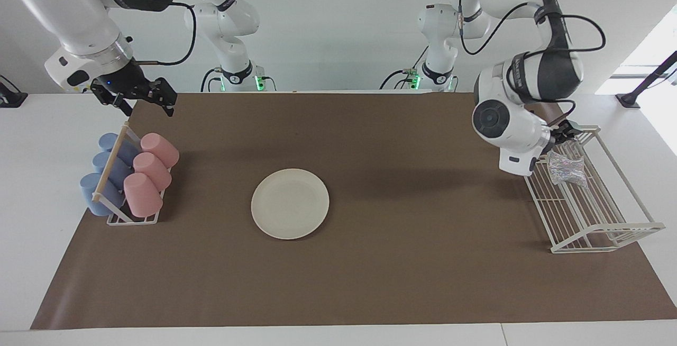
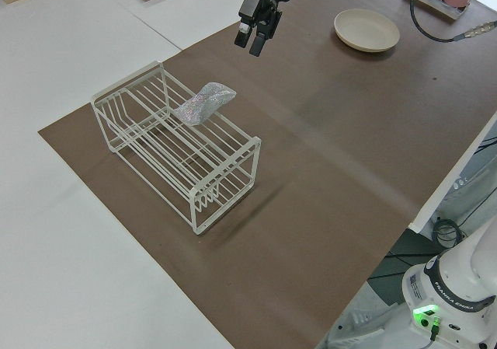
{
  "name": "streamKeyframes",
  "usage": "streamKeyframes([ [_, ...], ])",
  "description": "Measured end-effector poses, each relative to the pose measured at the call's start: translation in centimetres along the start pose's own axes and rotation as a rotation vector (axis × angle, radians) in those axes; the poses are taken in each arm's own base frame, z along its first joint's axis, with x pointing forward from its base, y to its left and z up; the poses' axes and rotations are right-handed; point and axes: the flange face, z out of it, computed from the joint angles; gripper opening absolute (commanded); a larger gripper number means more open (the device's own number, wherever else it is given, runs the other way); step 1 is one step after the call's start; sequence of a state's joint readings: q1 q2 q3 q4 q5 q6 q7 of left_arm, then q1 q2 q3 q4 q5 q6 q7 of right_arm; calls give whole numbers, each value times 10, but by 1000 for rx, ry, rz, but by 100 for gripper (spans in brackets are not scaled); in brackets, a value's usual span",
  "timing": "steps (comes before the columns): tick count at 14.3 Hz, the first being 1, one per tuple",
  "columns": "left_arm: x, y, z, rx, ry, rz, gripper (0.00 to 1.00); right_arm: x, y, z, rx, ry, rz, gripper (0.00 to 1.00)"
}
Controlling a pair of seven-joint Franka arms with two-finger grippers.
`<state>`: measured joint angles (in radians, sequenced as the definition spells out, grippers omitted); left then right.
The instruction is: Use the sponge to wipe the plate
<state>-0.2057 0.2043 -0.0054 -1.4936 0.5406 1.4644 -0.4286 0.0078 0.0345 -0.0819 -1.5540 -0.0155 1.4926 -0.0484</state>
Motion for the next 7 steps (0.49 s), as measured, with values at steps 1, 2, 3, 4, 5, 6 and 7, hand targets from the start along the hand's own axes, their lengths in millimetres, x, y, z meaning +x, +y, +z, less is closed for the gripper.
streamKeyframes([
  [1, -1, -19, -4, -99, -22, -17, 100, 0, 0, 0, 0, 0, 0, 100],
  [2, -3, -40, -6, -195, -38, -9, 100, 0, 0, 0, 0, 0, 0, 100],
  [3, -4, -65, -6, -289, -52, 10, 100, 0, 0, 0, 0, 0, 0, 100],
  [4, -6, -89, -4, -376, -62, 26, 100, 0, 0, 0, 0, 0, 0, 100],
  [5, -8, -109, 0, -450, -66, 38, 100, 0, 0, 0, 0, 0, 0, 100],
  [6, -9, -121, 4, -496, -71, 47, 100, 0, 0, 0, 0, 0, 0, 100],
  [7, -10, -126, 8, -518, -77, 54, 100, 0, 0, 0, 0, 0, 0, 100],
])
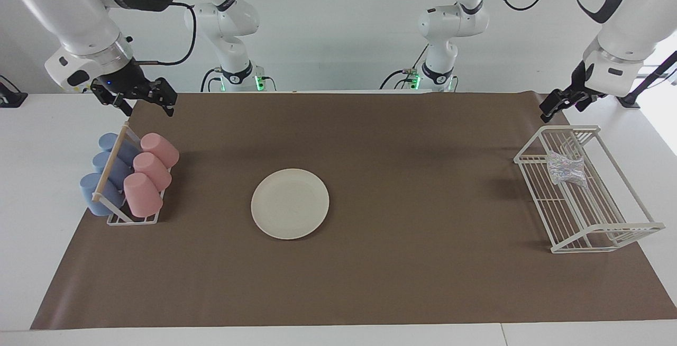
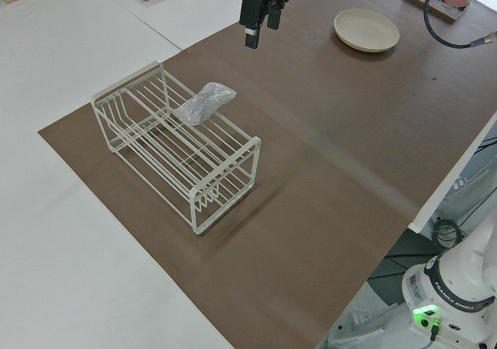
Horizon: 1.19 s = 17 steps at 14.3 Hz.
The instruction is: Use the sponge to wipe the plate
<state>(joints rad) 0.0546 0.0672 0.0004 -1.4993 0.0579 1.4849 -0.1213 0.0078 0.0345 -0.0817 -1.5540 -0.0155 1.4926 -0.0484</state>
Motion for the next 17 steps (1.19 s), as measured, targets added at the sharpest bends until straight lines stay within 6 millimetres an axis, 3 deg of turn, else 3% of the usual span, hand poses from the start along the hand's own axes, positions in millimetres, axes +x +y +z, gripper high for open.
streamKeyframes([
  [3, -2, 13, 5, -15, -8, 24, 100, 0, 0, 0, 0, 0, 0, 100],
  [7, -8, 34, -4, -66, -3, 36, 100, 0, 0, 0, 0, 0, -1, 100],
  [10, -22, 47, -19, -74, 2, 64, 100, 0, -1, 0, 0, 0, -1, 100],
  [13, -41, 72, -30, -72, 11, 117, 100, 0, -1, 0, 0, 0, -2, 100],
  [17, -42, 73, -23, -70, 0, 118, 100, 0, -1, 0, 0, 0, -2, 100],
])
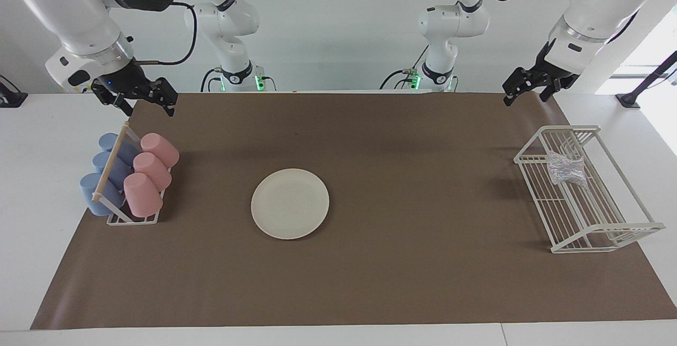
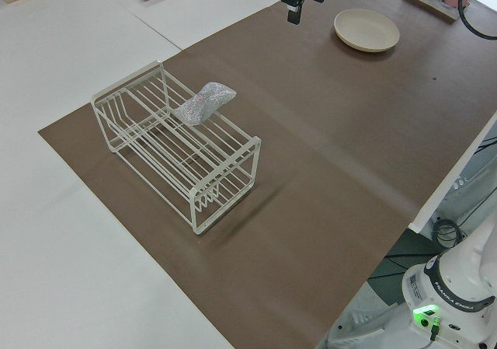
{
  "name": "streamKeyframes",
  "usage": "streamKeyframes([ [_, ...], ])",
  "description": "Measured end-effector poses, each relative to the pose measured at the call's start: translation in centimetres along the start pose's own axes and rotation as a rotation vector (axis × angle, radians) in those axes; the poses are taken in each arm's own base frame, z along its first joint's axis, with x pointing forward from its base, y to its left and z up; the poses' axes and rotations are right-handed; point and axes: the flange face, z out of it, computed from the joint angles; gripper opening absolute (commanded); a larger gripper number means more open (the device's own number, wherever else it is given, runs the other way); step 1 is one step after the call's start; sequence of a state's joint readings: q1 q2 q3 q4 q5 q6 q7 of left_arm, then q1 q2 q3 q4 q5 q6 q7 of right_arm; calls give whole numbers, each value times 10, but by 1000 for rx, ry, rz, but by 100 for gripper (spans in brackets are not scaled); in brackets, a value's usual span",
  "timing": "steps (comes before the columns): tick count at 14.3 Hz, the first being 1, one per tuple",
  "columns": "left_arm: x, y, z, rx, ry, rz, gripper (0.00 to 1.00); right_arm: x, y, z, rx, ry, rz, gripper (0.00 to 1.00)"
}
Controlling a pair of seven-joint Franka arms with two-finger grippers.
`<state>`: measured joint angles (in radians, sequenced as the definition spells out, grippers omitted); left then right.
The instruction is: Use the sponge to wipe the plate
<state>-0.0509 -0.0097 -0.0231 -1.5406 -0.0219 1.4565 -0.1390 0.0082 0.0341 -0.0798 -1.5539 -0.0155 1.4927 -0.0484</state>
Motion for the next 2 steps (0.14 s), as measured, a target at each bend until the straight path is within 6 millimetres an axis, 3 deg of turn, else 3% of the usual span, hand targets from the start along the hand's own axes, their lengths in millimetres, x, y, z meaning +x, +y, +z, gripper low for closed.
streamKeyframes([
  [2, 0, -1, 0, 0, -1, -1, 100, 0, 0, 0, 0, 0, 0, 100],
])
